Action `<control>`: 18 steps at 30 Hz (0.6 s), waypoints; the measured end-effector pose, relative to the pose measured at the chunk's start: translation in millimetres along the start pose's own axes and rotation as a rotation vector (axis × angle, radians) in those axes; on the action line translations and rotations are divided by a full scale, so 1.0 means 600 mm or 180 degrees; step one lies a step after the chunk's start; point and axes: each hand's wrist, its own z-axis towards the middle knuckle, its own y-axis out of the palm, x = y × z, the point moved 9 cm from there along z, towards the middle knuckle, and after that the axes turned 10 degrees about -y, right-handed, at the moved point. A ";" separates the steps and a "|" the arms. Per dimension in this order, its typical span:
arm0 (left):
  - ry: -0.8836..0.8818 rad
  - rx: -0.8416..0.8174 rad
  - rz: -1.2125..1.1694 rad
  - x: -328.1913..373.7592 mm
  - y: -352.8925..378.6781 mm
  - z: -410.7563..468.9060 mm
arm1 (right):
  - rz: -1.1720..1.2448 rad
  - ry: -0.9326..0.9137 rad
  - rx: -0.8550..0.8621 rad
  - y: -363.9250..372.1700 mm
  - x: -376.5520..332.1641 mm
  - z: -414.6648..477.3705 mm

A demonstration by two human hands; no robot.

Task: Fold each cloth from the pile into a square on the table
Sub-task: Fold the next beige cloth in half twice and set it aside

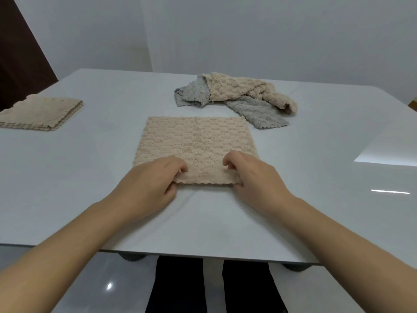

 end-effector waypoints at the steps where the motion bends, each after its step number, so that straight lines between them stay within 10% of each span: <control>1: -0.0019 -0.0017 0.0047 -0.014 -0.001 -0.003 | 0.0084 0.0082 0.0066 -0.006 0.013 -0.002; 12: -0.1783 0.0514 -0.2619 -0.173 -0.041 -0.021 | 0.2518 0.0934 0.0762 -0.039 0.121 -0.012; 18: -0.1906 0.0439 -0.2331 -0.190 -0.040 0.039 | 0.2477 0.1336 0.0774 -0.019 0.171 0.021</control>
